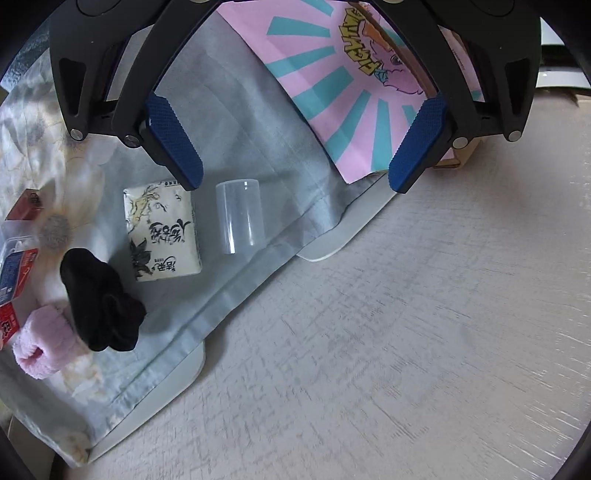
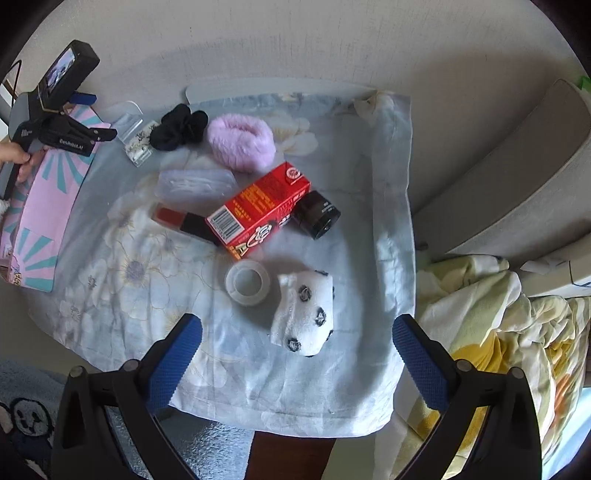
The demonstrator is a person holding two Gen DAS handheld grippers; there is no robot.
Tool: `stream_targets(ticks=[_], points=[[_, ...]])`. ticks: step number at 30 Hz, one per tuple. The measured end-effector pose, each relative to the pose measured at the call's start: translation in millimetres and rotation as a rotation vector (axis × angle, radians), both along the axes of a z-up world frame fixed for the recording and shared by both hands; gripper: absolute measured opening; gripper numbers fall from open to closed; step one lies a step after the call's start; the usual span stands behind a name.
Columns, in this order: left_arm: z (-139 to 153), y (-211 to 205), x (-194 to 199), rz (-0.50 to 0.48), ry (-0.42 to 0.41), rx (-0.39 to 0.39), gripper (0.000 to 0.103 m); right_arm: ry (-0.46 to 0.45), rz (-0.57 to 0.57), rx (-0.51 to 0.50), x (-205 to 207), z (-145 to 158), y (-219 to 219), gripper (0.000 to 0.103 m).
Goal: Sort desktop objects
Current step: 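Grasp the clear plastic cup with left tool while right tool grasps the white panda slipper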
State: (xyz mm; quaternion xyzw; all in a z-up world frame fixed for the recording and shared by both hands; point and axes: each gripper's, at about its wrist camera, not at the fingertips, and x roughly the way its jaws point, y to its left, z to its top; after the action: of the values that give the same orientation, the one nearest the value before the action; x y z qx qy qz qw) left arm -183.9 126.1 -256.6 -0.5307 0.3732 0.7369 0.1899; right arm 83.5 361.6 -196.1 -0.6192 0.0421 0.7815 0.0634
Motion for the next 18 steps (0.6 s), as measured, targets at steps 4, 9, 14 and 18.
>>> stream_targets(ticks=[4, 9, 14, 18], points=[[-8.2, 2.9, -0.1, -0.009, -0.017, -0.019, 0.097, 0.003, -0.004, 0.000, -1.3, -9.2, -2.7, 0.098], [-17.7, 5.9, -3.5, -0.007, -0.025, -0.050, 0.085, 0.004, -0.020, 0.005, -2.5, -18.4, 0.0, 0.086], [-26.1, 6.1, -6.3, -0.010, -0.054, -0.052, 0.083, 0.003, -0.031, -0.005, 0.9, -25.0, 7.8, 0.084], [-32.9, 3.1, -9.8, 0.018, -0.084, -0.044, 0.075, -0.011, -0.031, -0.003, 0.1, -32.0, 10.8, 0.073]])
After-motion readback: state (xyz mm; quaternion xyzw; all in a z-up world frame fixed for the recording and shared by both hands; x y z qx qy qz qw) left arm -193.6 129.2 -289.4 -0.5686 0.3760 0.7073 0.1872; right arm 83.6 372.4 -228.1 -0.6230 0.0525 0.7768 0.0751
